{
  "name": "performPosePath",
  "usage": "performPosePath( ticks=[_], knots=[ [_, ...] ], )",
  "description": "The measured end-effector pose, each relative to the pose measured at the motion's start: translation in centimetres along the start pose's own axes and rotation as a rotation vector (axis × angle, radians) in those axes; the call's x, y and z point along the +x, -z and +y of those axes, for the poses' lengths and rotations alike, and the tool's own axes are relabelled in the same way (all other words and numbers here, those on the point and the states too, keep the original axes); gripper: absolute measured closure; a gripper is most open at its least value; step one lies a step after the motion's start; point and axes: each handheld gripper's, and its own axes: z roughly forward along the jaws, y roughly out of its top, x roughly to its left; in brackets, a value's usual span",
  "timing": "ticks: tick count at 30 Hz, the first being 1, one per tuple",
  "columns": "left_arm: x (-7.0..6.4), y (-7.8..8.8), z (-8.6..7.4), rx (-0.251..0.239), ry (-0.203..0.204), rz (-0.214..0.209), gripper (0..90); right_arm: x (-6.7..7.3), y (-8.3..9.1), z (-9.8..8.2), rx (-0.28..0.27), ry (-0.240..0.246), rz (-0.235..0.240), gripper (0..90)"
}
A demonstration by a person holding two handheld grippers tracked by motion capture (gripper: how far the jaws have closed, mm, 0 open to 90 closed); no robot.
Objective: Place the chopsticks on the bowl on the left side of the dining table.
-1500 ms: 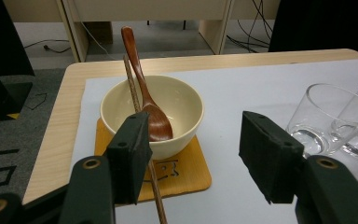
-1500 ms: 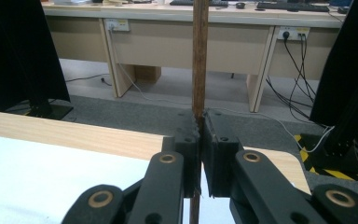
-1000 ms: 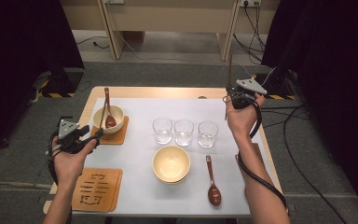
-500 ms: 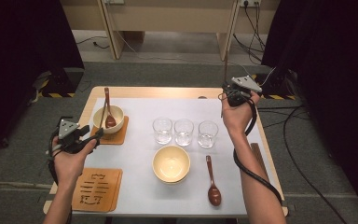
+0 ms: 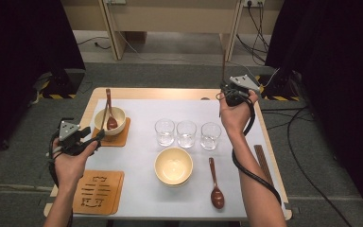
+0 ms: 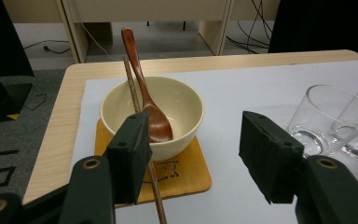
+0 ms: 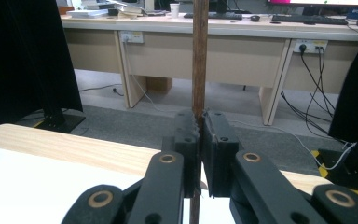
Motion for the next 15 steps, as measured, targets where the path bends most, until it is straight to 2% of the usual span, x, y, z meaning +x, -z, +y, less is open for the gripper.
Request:
performPosePath(
  ticks=[15],
  knots=[
    [-0.1,0.0,0.1,-0.009,0.000,-0.011,42.0,1.2,-0.8,0.3,-0.003,0.002,0.019,85.5]
  ],
)
